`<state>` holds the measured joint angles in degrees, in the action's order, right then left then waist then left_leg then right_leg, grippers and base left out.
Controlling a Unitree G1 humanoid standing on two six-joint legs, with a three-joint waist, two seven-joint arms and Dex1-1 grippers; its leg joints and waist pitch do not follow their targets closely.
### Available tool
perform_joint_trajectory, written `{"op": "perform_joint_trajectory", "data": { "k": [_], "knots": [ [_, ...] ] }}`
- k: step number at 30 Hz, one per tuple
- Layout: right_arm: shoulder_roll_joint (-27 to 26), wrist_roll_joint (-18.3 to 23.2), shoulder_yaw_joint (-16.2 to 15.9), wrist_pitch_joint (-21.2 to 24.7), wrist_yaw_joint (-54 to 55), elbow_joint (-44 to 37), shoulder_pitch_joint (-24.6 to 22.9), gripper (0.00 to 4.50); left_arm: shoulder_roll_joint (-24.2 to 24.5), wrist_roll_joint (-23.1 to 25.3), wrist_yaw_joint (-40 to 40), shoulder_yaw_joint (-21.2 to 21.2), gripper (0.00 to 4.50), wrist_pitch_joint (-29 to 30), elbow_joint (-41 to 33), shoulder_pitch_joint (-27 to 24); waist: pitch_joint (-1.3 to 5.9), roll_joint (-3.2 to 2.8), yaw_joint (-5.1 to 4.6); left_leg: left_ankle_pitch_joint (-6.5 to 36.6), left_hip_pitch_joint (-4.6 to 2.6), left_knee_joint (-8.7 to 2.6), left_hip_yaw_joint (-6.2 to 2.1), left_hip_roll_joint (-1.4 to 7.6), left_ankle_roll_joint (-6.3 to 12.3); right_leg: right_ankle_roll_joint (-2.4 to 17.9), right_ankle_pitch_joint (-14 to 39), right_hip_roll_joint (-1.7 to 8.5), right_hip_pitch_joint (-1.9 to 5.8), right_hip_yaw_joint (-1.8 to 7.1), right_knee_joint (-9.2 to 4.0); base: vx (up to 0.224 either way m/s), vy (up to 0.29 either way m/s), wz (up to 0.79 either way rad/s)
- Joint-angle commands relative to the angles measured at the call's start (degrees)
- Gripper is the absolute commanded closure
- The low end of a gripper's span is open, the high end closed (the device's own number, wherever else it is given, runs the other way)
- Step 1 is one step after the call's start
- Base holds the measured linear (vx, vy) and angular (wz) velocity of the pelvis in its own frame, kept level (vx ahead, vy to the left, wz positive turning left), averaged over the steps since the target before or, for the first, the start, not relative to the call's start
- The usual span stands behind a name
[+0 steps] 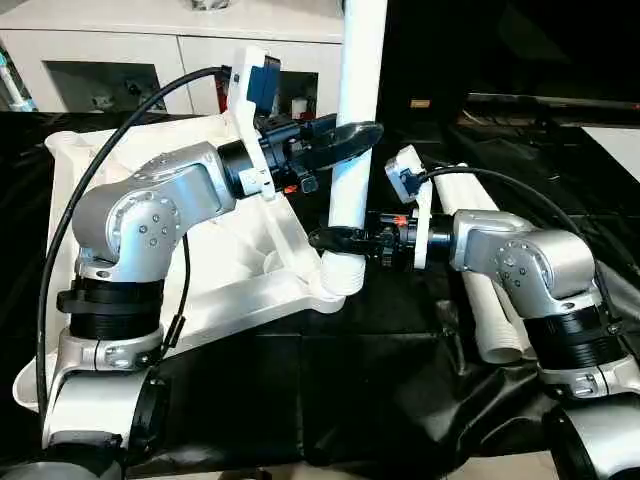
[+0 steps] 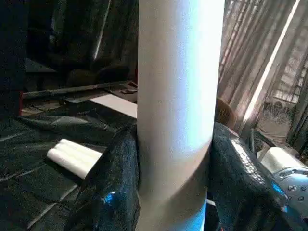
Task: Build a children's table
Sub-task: Pick table leg
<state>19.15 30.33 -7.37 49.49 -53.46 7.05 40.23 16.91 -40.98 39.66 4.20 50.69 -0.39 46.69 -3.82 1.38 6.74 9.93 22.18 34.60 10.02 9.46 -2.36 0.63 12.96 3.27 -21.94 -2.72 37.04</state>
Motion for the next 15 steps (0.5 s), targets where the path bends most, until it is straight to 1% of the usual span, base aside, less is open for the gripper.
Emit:
{"op": "perform_joint_trajectory", "data": {
  "k": [1, 3, 5, 7, 8, 9, 10, 11, 12, 13, 14, 15],
  "knots": [
    [0.72, -0.16, 0.85, 0.43, 0.55, 0.24, -0.05, 2.53, -0.04, -0.54, 0.59, -0.51, 2.71, -0.53, -1.67, 0.41, 4.63, -0.62, 0.28, 4.49, -1.21, -3.38, -1.34, 3.3, -1.03, 13.98, -3.64, 5.0, 3.14, 2.73, -3.63, 0.0, 0.0, 0.0],
    [0.66, -0.24, 0.79, 0.29, 0.66, 0.28, -0.07, 2.54, -0.15, 0.44, 0.07, -0.61, 2.01, -1.62, -1.23, 0.6, 4.65, -0.67, 0.3, 4.42, -1.26, -3.39, -1.38, 3.37, -1.02, 13.97, -3.69, 4.98, 3.1, 2.7, -3.6, 0.0, 0.0, 0.0],
    [0.33, -0.13, 1.19, -0.05, 1.26, 0.37, -0.1, 2.55, -0.92, -1.47, -0.29, 0.67, 1.99, -0.17, -0.9, 1.05, 4.63, -0.62, 0.28, 4.44, -1.22, -3.38, -1.32, 3.31, -0.96, 14.11, -3.94, 4.98, 3.12, 2.73, -3.57, 0.0, 0.0, 0.0],
    [0.33, -0.13, 1.19, -0.05, 1.26, 0.37, -0.1, 2.56, -0.92, -1.47, -0.29, 0.67, 1.8, -0.17, -0.9, 1.05, 4.66, -0.61, 0.31, 4.37, -1.2, -3.35, -1.36, 3.32, -1.01, 14.15, -3.82, 5.04, 3.17, 2.72, -3.61, 0.0, 0.0, 0.0],
    [0.07, -0.04, 1.55, -0.22, 1.61, 0.47, -0.1, 2.58, -1.66, -2.86, -0.6, 1.75, 1.66, 0.39, -0.76, 1.3, 4.65, -0.61, 0.29, 4.36, -1.19, -3.34, -1.3, 3.29, -1.06, 14.26, -3.96, 5.0, 3.14, 2.71, -3.55, 0.0, 0.0, 0.0],
    [-0.37, 0.24, 2.15, -0.51, 1.98, 0.53, -0.11, 2.6, -3.08, -4.9, -1.84, 4.0, 1.59, 0.71, 0.19, 1.85, 4.69, -0.55, 0.28, 4.29, -1.19, -3.28, -1.28, 3.28, -1.11, 14.71, -4.49, 5.0, 3.16, 2.69, -3.47, 0.0, 0.0, 0.0],
    [-0.37, 0.24, 2.15, -0.51, 1.98, 0.53, -0.11, 2.61, -3.08, -4.9, -1.84, 4.0, 1.54, 0.71, 0.19, 1.85, 4.71, -0.51, 0.38, 4.17, -1.16, -3.24, -1.3, 3.25, -0.96, 15.12, -4.94, 5.05, 3.2, 2.68, -3.53, 0.0, 0.0, 0.0],
    [-1.46, 1.42, 3.87, -0.86, 2.69, 0.22, -0.3, 2.61, -5.32, -9.14, -3.18, 8.44, 1.48, 0.68, 2.34, 2.66, 4.68, -0.5, 0.35, 4.22, -1.06, -3.14, -1.15, 3.03, -0.66, 15.59, -5.41, 4.98, 3.15, 2.72, -3.53, 0.0, 0.0, 0.0],
    [-1.46, 1.42, 3.87, -0.86, 2.69, 0.22, -0.3, 2.61, -5.32, -9.14, -3.18, 8.44, 1.48, 0.68, 2.34, 2.66, 4.73, -0.47, 0.38, 4.32, -1.1, -3.16, -1.24, 3.13, -0.63, 15.79, -5.3, 5.12, 3.23, 2.69, -3.54, 0.0, 0.0, 0.0],
    [-2.29, 2.47, 5.25, -0.95, 3.33, -0.09, -0.41, 2.62, -6.69, -11.28, -3.97, 10.77, 1.2, -0.42, 3.22, 2.85, 4.68, -0.37, 0.45, 4.6, -1.09, -3.19, -1.24, 3.14, -0.47, 15.72, -4.54, 5.08, 3.24, 2.64, -3.57, 0.0, 0.0, 0.0],
    [-2.29, 2.47, 5.25, -0.95, 3.33, -0.09, -0.41, 2.62, -6.69, -11.28, -3.97, 10.77, 1.2, -0.42, 3.22, 2.85, 4.68, -0.37, 0.45, 4.6, -1.09, -3.19, -1.24, 3.14, -0.47, 15.72, -4.54, 5.08, 3.24, 2.64, -3.57, 0.0, 0.0, 0.0],
    [-3.47, 4.23, 7.33, -0.93, 4.17, -0.6, -0.56, 2.62, -8.57, -14.01, -4.32, 13.61, 1.09, -3.17, 3.89, 2.79, 4.66, -0.38, 0.47, 4.79, -1.09, -3.25, -1.28, 3.22, -0.3, 15.56, -4.01, 5.14, 3.24, 2.66, -3.66, 0.0, 0.0, 0.0]
  ]
}}
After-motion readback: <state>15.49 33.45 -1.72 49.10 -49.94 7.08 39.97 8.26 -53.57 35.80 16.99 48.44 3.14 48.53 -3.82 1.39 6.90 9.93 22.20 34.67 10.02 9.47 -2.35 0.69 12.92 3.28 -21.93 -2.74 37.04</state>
